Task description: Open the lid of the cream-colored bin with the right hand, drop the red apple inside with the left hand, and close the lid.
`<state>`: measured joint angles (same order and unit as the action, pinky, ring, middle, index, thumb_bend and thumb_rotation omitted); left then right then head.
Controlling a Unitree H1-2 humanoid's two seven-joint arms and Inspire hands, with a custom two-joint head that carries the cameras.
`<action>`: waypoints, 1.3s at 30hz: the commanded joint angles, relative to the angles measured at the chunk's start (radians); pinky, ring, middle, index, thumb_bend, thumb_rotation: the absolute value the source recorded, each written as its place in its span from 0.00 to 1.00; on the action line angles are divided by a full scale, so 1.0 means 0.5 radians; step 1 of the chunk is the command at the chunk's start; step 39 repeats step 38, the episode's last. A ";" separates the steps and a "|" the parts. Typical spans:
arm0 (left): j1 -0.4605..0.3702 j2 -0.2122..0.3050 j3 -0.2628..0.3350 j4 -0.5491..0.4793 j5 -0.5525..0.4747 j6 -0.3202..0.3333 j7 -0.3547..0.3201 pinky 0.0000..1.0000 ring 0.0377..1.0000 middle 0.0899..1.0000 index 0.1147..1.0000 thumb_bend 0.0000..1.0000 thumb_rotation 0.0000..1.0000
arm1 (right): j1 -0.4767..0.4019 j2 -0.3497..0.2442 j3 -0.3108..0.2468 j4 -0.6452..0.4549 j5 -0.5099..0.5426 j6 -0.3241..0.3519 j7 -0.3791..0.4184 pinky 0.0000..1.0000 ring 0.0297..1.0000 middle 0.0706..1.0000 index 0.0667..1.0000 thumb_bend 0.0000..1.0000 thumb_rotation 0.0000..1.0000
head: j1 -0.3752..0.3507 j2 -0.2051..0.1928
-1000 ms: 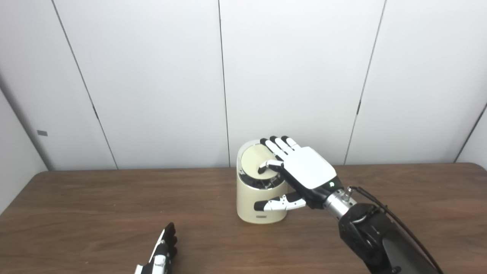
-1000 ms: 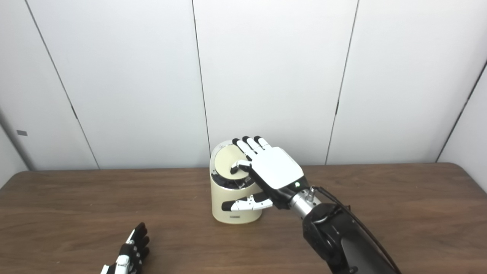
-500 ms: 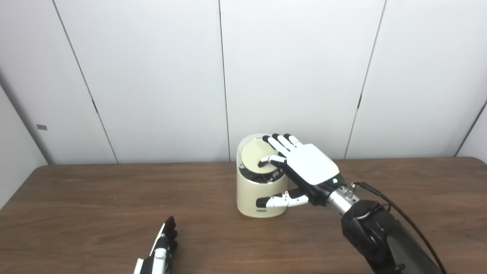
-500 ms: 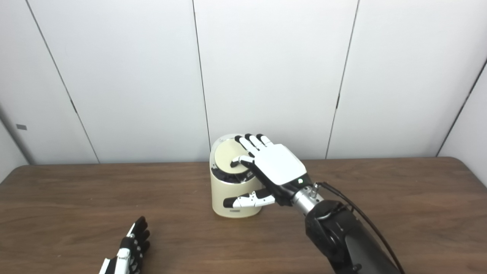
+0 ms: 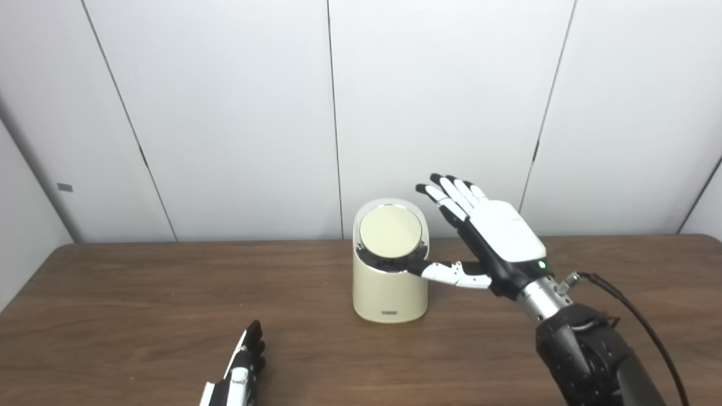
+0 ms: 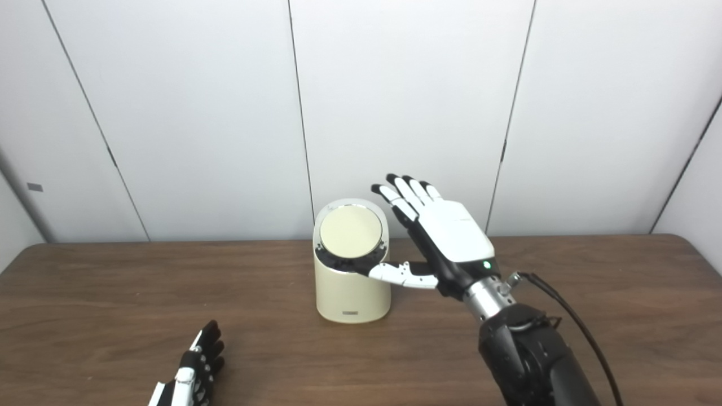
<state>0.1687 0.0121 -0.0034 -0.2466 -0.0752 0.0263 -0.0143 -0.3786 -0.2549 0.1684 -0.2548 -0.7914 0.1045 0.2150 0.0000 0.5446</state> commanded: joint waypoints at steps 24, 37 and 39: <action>0.165 0.083 0.155 -0.292 -0.095 0.064 -0.052 1.00 1.00 1.00 1.00 0.62 0.97 | 0.825 0.304 -0.407 -0.122 1.229 -0.109 -0.219 1.00 1.00 1.00 1.00 0.61 1.00 | -0.014 0.208; 0.217 0.095 0.162 -0.388 -0.021 0.117 -0.057 1.00 1.00 1.00 1.00 0.62 0.96 | 0.955 0.316 -0.464 -0.084 1.430 -0.196 -0.263 1.00 1.00 1.00 1.00 0.58 1.00 | 0.007 0.402; 0.221 0.100 0.158 -0.386 -0.011 0.115 -0.063 1.00 1.00 1.00 1.00 0.62 0.97 | 0.953 0.309 -0.462 -0.081 1.425 -0.207 -0.263 1.00 1.00 1.00 1.00 0.58 1.00 | 0.007 0.402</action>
